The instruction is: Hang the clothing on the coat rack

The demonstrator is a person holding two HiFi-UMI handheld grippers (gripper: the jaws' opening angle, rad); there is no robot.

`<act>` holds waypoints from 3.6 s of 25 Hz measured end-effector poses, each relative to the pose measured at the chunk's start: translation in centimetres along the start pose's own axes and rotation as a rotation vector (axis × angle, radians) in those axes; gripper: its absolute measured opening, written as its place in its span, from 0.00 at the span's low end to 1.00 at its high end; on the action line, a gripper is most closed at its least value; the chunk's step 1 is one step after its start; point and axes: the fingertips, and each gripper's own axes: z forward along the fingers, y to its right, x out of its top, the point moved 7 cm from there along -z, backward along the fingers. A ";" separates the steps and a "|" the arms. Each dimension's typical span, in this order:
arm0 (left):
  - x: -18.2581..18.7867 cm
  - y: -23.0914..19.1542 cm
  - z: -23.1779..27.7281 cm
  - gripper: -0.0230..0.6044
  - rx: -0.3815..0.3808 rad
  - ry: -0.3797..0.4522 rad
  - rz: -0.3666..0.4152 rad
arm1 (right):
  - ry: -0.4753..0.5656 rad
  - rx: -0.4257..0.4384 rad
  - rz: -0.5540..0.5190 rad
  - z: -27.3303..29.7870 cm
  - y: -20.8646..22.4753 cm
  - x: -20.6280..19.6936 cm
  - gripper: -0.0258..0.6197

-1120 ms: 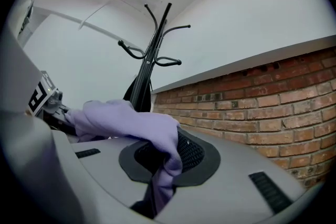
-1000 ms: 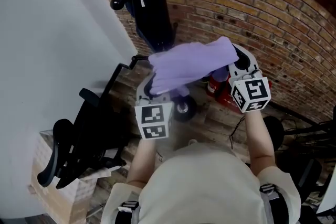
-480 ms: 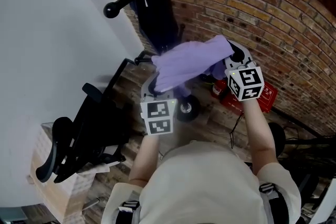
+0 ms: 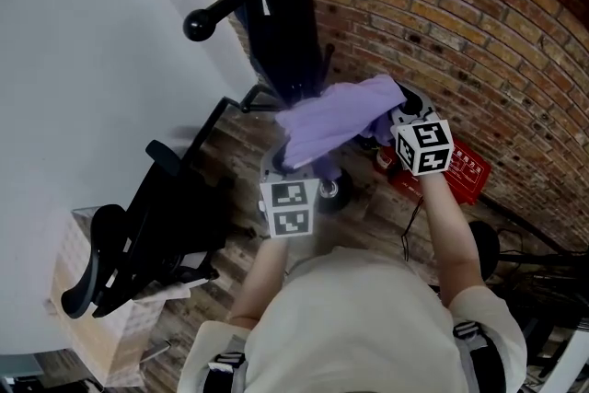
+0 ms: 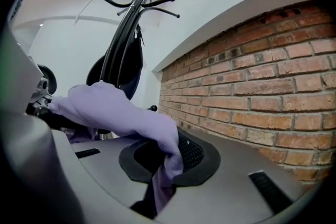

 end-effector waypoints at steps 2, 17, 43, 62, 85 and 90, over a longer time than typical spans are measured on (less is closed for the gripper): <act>-0.4 0.0 0.3 0.17 -0.002 -0.006 -0.006 | -0.008 0.009 0.011 0.4 -0.1 -0.7 0.08; -3.9 1.4 2.9 0.20 -0.058 -0.049 -0.017 | -0.128 0.092 0.076 1.2 -3.8 -7.4 0.08; -6.0 4.7 4.0 0.19 -0.183 -0.043 -0.043 | -0.182 0.259 0.103 -2.3 -11.7 -10.5 0.08; -6.0 2.8 -3.5 0.46 -0.250 0.003 -0.086 | -0.168 0.080 0.135 -9.3 -12.0 -7.9 0.35; -10.5 -1.8 -20.7 0.11 -0.226 0.092 -0.167 | 0.007 -0.066 0.205 -23.5 -26.0 -2.5 0.13; -11.9 -2.5 -25.1 0.08 -0.225 0.101 -0.180 | 0.003 -0.051 0.198 -26.4 -29.3 -2.0 0.08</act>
